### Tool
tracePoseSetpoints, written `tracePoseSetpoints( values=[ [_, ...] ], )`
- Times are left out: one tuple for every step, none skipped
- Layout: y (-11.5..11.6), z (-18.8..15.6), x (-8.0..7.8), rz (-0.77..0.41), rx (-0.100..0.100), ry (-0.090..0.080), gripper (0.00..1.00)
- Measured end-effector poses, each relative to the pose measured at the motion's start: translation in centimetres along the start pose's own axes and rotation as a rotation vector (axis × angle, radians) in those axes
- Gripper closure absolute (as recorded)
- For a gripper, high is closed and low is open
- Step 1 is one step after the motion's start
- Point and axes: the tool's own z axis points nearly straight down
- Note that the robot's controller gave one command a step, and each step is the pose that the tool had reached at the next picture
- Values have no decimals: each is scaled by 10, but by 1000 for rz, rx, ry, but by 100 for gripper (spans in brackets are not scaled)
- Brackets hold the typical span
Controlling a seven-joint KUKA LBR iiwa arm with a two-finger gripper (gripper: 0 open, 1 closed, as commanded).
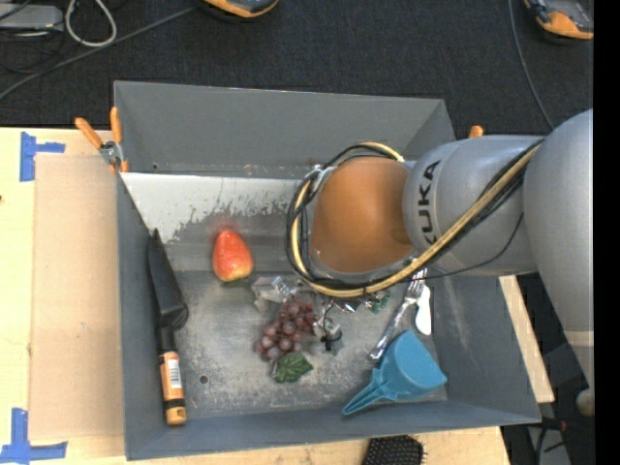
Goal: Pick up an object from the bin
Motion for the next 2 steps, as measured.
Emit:
tracePoseSetpoints(
  values=[
    [3, -4, 1, -50, 3, -5, 100],
    [3, -4, 1, -50, 3, -5, 100]
  ],
)
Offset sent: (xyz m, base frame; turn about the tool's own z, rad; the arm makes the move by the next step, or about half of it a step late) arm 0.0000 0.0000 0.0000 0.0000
